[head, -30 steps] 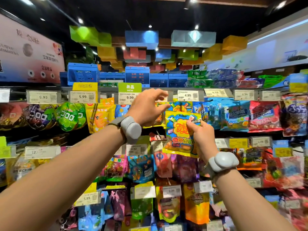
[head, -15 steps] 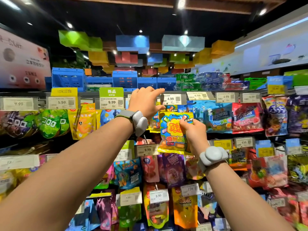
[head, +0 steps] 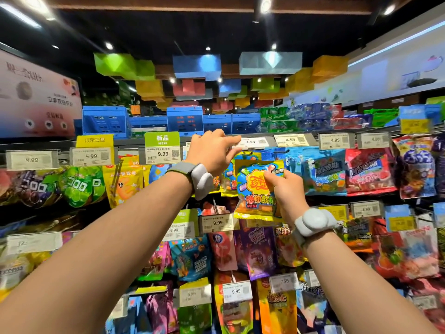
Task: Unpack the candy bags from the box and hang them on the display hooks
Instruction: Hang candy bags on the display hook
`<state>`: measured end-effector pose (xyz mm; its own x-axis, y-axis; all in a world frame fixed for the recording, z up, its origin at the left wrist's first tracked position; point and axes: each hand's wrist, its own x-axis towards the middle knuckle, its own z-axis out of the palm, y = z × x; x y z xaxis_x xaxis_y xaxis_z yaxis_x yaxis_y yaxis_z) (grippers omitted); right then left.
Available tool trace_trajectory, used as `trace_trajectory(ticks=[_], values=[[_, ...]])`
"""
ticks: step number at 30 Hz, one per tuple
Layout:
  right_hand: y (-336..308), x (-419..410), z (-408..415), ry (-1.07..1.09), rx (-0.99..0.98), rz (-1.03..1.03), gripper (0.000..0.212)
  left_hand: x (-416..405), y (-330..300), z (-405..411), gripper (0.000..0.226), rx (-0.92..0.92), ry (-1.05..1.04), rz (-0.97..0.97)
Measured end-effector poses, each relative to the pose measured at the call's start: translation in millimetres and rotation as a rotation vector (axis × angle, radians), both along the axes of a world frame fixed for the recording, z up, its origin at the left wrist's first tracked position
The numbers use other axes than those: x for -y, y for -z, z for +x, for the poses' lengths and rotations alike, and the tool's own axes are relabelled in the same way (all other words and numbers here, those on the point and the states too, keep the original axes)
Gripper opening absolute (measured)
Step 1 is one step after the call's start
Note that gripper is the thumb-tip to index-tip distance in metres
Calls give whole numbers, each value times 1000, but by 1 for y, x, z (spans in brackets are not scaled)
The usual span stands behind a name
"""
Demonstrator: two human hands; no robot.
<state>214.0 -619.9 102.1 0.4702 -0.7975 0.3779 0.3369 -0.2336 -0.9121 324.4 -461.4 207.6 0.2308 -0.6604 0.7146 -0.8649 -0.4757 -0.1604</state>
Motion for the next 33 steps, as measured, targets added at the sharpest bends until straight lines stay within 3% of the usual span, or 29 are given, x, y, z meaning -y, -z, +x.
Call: trace_trajectory(ticks=[3,7,24,29,32,33], values=[[-13,-13,-4,21,2,-17,50,0,-10,-5,40,-244,43,-49],[-26,-16,3,22,17,-40,27,4,-16,-8,45,-371,65,-76],[-37,-3,35,202,-92,-91,42,3,-12,-8,41,-485,108,-138],[-34,4,40,160,-83,-8,33,4,-12,-9,41,-490,104,-152],[-34,3,44,160,-81,62,5,4,-11,-10,41,-493,104,-149],[-33,5,46,169,-72,81,14,5,-10,-11,41,-492,105,-145]])
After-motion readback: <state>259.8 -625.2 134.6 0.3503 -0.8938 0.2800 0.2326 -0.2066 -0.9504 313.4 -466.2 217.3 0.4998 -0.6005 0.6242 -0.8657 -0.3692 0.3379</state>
